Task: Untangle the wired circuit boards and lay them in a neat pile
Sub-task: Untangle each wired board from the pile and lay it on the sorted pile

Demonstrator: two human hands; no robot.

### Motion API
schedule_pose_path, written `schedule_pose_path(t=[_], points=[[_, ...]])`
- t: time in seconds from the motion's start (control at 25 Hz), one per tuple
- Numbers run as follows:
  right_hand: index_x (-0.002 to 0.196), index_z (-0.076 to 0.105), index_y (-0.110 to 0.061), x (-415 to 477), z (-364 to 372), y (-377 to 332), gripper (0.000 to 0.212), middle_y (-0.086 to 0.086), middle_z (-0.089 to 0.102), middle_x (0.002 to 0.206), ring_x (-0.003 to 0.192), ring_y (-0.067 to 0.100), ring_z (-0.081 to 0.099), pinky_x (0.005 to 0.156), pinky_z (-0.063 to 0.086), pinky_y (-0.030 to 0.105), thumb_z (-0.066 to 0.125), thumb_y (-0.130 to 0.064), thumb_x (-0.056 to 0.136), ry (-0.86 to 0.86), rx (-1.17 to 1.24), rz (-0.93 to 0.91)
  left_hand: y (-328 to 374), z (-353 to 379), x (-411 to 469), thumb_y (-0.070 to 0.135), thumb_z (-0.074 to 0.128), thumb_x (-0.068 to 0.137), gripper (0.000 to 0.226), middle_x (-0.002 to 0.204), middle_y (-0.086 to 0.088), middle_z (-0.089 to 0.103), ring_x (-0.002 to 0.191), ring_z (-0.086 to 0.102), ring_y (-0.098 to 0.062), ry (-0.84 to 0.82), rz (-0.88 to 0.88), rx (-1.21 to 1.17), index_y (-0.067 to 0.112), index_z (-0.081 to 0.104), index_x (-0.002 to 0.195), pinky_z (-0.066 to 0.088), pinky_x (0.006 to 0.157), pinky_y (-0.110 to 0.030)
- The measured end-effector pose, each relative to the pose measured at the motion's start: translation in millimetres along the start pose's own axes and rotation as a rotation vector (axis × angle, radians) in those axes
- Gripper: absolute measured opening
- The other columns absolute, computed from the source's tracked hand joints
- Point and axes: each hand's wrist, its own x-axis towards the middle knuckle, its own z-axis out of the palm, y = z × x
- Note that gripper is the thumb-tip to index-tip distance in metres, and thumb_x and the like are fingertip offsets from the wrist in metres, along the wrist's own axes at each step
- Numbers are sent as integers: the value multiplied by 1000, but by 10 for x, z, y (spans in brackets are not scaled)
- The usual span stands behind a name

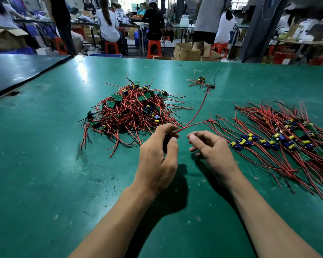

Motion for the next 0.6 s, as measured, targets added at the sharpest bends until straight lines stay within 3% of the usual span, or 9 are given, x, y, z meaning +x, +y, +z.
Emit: schedule_pose_path(t=[0.08, 0.24, 0.4, 0.52, 0.6], points=[[91, 74, -15, -38, 2, -15, 4, -4, 69, 77, 67, 6, 59, 58, 48, 16, 70, -16, 91, -112, 2, -21, 29, 11, -8, 9, 51, 92, 23, 96, 3, 68, 90, 65, -7, -26, -5, -34, 10, 59, 114, 50, 81, -22], [97, 79, -24, -88, 6, -99, 21, -1, 72, 92, 68, 8, 58, 63, 43, 23, 78, -20, 77, -253, 233, 57, 62, 28, -10, 11, 47, 96, 25, 103, 2, 66, 93, 61, -9, -86, 64, 25, 10, 57, 118, 45, 85, -18], [114, 75, -21, -70, -27, -164, 37, 2, 64, 93, 69, 8, 51, 66, 40, 22, 75, -15, 78, -424, 469, 67, 72, 26, 11, 12, 44, 100, 26, 111, 6, 65, 103, 62, -14, -154, 91, -21, 21, 53, 123, 49, 89, -34], [116, 74, -18, -68, -36, -162, 39, 13, 48, 95, 65, 8, 44, 63, 37, 23, 79, -25, 78, -404, 423, 13, 39, 41, 3, 17, 45, 100, 27, 103, 6, 65, 84, 61, -3, -175, 68, -28, 25, 48, 125, 47, 75, -23], [107, 78, -18, -54, -27, -160, 32, 12, 53, 87, 63, 9, 44, 62, 37, 24, 79, -29, 77, -330, 380, -1, -2, 50, -10, 22, 51, 98, 28, 99, 7, 66, 72, 55, 3, -151, 17, -7, 25, 46, 125, 40, 68, -13]])
